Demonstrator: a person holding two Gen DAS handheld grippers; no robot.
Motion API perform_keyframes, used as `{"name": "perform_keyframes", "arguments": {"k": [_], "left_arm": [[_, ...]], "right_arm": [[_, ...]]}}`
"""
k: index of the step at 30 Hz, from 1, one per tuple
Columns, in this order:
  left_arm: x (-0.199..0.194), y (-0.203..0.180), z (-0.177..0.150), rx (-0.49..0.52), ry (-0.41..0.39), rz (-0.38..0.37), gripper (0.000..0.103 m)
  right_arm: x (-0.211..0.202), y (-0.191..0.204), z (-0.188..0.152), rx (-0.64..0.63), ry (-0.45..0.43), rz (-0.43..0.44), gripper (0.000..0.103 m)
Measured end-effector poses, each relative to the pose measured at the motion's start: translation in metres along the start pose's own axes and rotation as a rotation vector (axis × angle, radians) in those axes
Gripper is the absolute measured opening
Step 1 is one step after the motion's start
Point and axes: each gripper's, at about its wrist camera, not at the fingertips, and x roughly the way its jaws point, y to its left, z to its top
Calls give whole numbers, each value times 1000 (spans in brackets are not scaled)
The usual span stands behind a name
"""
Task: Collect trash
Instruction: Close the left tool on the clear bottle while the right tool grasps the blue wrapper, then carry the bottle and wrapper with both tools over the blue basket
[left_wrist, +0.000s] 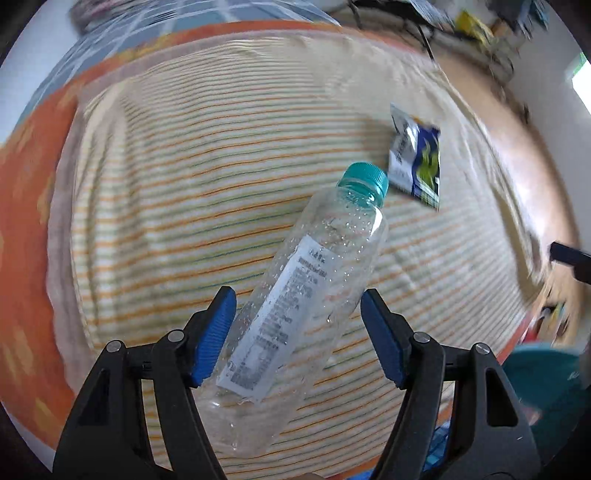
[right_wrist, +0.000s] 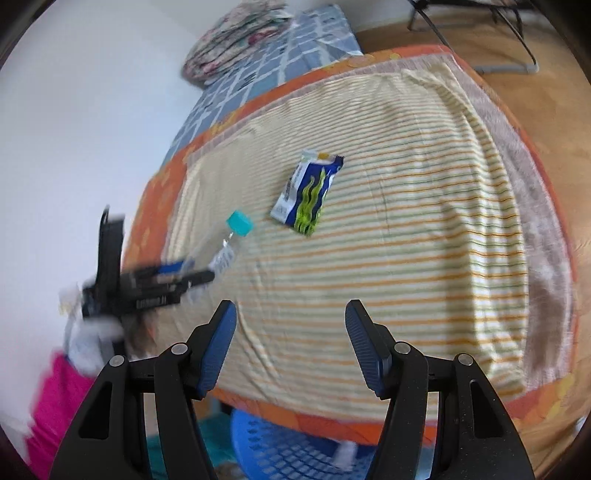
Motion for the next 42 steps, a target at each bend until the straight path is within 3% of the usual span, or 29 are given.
{"name": "perform_keyframes", "arguments": {"k": [4, 9, 12, 20, 26, 31, 35, 42], "left_arm": [[0, -5, -13, 24, -32, 40, 72], [9, 1, -27, -31, -44, 3, 72], [9, 6, -32, -42, -47, 5, 61], [0, 15, -39, -75, -73, -41, 61], [-1, 16, -41, -88, -83, -50, 60], [-3, 15, -40, -93, -92, -48, 60], [-3, 12, -39, -60, -104, -32, 60], [3, 7, -28, -56, -102, 22, 61]], "right_arm": [[23, -12, 28, 95, -31, 9, 61], [64, -11, 58, 80, -21, -19, 61], [89, -6, 67, 79, -16, -54, 61], [129, -7, 87, 161, -39, -105, 61], [140, 8, 98, 98, -89, -173, 71], [153, 30, 97, -64, -80, -320, 71], [155, 36, 90, -171, -62, -396, 60], [136, 29, 76, -215, -46, -374, 51]]}}
